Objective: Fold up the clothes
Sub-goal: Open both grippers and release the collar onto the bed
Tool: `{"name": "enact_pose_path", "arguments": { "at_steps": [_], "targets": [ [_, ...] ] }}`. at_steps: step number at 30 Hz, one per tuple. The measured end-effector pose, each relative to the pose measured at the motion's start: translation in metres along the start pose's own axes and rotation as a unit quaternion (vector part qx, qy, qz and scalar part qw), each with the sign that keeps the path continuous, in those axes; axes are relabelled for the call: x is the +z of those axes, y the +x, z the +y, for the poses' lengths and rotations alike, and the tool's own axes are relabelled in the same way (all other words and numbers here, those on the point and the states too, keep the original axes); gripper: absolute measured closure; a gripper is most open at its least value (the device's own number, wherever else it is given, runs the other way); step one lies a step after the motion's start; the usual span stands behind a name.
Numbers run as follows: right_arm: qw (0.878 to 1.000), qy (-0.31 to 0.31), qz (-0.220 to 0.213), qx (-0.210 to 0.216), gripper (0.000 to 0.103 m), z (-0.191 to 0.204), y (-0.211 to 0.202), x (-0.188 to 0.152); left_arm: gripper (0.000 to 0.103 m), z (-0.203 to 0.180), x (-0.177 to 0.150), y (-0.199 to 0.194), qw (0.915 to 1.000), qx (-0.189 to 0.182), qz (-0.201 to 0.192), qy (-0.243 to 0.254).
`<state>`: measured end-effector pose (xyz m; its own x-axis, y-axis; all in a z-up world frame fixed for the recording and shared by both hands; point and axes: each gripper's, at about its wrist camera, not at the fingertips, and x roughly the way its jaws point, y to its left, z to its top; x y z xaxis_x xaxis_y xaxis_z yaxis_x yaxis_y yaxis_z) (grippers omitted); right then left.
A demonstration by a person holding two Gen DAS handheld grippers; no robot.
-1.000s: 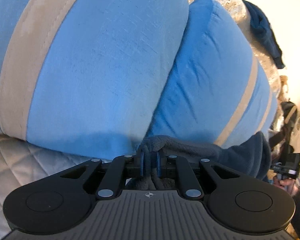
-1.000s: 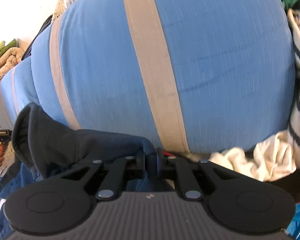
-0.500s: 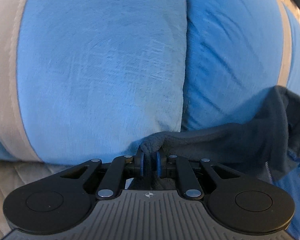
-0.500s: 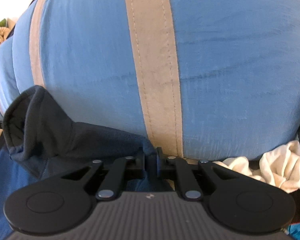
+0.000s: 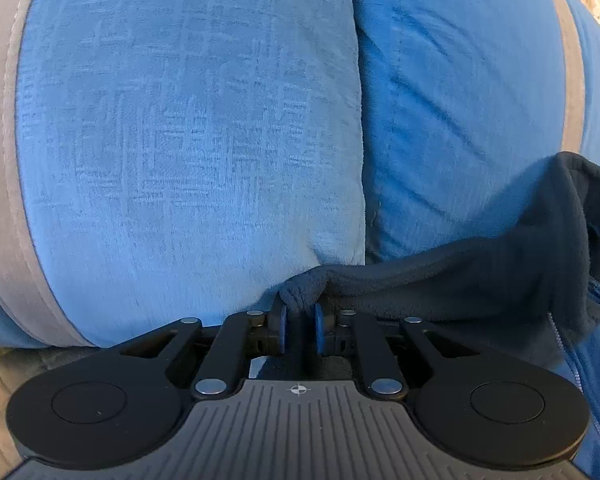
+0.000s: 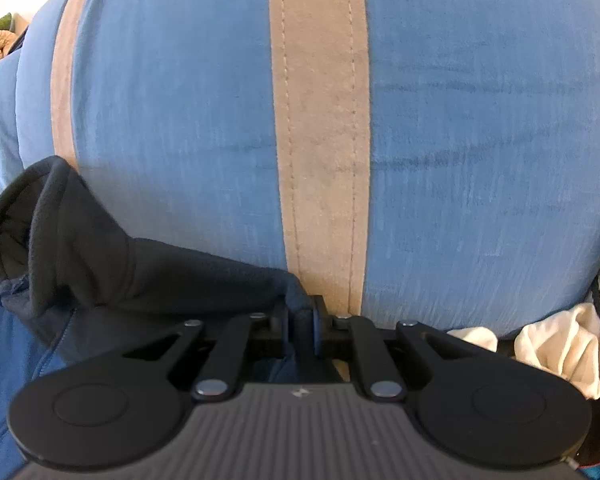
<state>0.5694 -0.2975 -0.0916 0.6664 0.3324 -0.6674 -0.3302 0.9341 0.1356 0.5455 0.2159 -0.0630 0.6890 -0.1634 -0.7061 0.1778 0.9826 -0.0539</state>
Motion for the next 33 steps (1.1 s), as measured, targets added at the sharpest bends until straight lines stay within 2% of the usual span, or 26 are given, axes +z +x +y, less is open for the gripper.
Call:
{"name": "enact_pose_path", "arguments": {
  "at_steps": [1, 2, 3, 4, 5, 6, 7, 8, 9, 12, 17, 21, 23, 27, 33],
  "targets": [
    [1.000, 0.003, 0.003, -0.003, 0.090, 0.002, 0.000, 0.001, 0.084, 0.003, 0.002, -0.001, 0.9999, -0.005, 0.005, -0.008],
    [1.000, 0.005, 0.005, -0.004, 0.082, 0.003, -0.001, 0.003, 0.080, 0.005, 0.005, -0.002, 0.9997, -0.010, 0.011, -0.017],
    [1.000, 0.003, 0.006, -0.005, 0.064, 0.005, -0.004, 0.005, 0.077, 0.008, 0.008, -0.004, 0.9994, -0.012, 0.018, -0.026],
    [1.000, 0.001, 0.007, -0.006, 0.061, 0.006, -0.007, 0.008, 0.071, 0.009, 0.011, -0.006, 0.9990, -0.010, 0.026, -0.036],
    [1.000, 0.005, 0.008, -0.011, 0.045, 0.007, -0.011, 0.011, 0.058, 0.010, 0.014, -0.009, 0.9986, -0.005, 0.030, -0.042],
    [1.000, 0.011, 0.006, -0.017, 0.020, 0.007, -0.016, 0.014, 0.052, 0.010, 0.016, -0.014, 0.9986, 0.002, 0.032, -0.044],
    [1.000, 0.014, -0.003, -0.016, 0.011, 0.007, -0.023, 0.015, 0.044, 0.010, 0.017, -0.020, 0.9986, 0.010, 0.030, -0.043],
    [1.000, 0.016, -0.014, -0.014, 0.000, 0.008, -0.031, 0.017, 0.043, 0.009, 0.018, -0.027, 0.9985, 0.024, 0.026, -0.041],
    [1.000, 0.021, -0.017, -0.013, 0.000, 0.008, -0.038, 0.017, 0.043, 0.009, 0.018, -0.035, 0.9981, 0.040, 0.019, -0.043],
    [0.999, 0.038, -0.015, -0.016, 0.000, 0.010, -0.059, 0.018, 0.040, 0.012, 0.016, -0.065, 0.9967, 0.053, 0.006, -0.061],
    [0.999, 0.040, 0.001, -0.022, 0.000, 0.016, -0.110, 0.006, 0.040, -0.008, 0.000, -0.129, 0.9979, 0.049, -0.001, -0.042],
    [0.999, 0.038, 0.014, -0.031, 0.000, 0.014, -0.165, -0.009, 0.040, -0.024, -0.005, -0.186, 0.9955, 0.062, -0.032, -0.064],
    [0.999, 0.040, 0.019, -0.027, 0.000, 0.019, -0.189, -0.011, 0.040, -0.025, -0.011, -0.221, 0.9948, 0.053, -0.038, -0.078],
    [0.999, 0.044, 0.028, -0.005, 0.000, 0.025, -0.245, -0.030, 0.040, -0.036, -0.039, -0.280, 0.9943, 0.028, -0.044, -0.093],
    [0.998, 0.056, 0.037, 0.018, 0.000, 0.037, -0.315, -0.076, 0.040, -0.052, -0.099, -0.336, 0.9938, 0.008, -0.030, -0.107]
  ]
}}
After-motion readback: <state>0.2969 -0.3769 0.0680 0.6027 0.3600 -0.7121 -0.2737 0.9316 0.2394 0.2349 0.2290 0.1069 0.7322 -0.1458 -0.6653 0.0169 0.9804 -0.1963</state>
